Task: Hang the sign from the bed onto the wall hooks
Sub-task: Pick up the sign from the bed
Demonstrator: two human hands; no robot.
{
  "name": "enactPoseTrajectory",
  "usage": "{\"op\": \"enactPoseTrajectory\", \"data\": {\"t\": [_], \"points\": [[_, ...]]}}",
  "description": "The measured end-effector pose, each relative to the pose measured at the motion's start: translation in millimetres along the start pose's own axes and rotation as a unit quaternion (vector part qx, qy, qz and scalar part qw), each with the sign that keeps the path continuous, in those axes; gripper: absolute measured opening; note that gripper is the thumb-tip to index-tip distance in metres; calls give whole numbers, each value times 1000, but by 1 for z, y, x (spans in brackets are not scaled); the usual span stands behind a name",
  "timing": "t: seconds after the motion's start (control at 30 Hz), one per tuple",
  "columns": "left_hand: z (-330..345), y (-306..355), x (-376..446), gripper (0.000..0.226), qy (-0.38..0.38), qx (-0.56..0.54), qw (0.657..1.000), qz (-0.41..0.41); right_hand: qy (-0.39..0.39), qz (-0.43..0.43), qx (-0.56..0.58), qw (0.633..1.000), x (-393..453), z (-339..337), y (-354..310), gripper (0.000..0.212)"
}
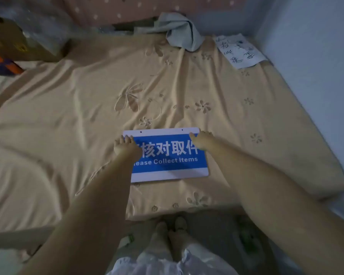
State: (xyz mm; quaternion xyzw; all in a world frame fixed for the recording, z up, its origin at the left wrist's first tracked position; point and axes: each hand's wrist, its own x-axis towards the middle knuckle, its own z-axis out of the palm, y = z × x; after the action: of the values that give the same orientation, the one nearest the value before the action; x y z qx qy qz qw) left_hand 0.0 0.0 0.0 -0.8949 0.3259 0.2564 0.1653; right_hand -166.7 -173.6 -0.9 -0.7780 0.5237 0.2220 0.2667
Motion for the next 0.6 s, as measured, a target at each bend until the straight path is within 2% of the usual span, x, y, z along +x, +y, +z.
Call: {"op": "enactPoseTrajectory", "data": {"t": [0.03,0.1,0.2,0.3,0.4,0.6], "points": [[2,-1,-1,68,-8,2,1000,-8,3,2,-16,1000,-2,1,2,66],[6,-4,-1,66,-19,-10,1000,-23,63,20,-22,998,-8,2,7,58],[13,-4,-1,63,-4,-38,998,-46,105,28,-33,994,-12,4,14,44],[17,-3,-2,66,8,-77,993,-84,99,56,29,993,-3,13,20,49],[18,-2,-5,67,6,-127,984,-123,87,54,37,994,-3,21,21,50],[36,-7,8,60,49,-215,969,-112,92,43,71,992,-1,25,20,44]]}}
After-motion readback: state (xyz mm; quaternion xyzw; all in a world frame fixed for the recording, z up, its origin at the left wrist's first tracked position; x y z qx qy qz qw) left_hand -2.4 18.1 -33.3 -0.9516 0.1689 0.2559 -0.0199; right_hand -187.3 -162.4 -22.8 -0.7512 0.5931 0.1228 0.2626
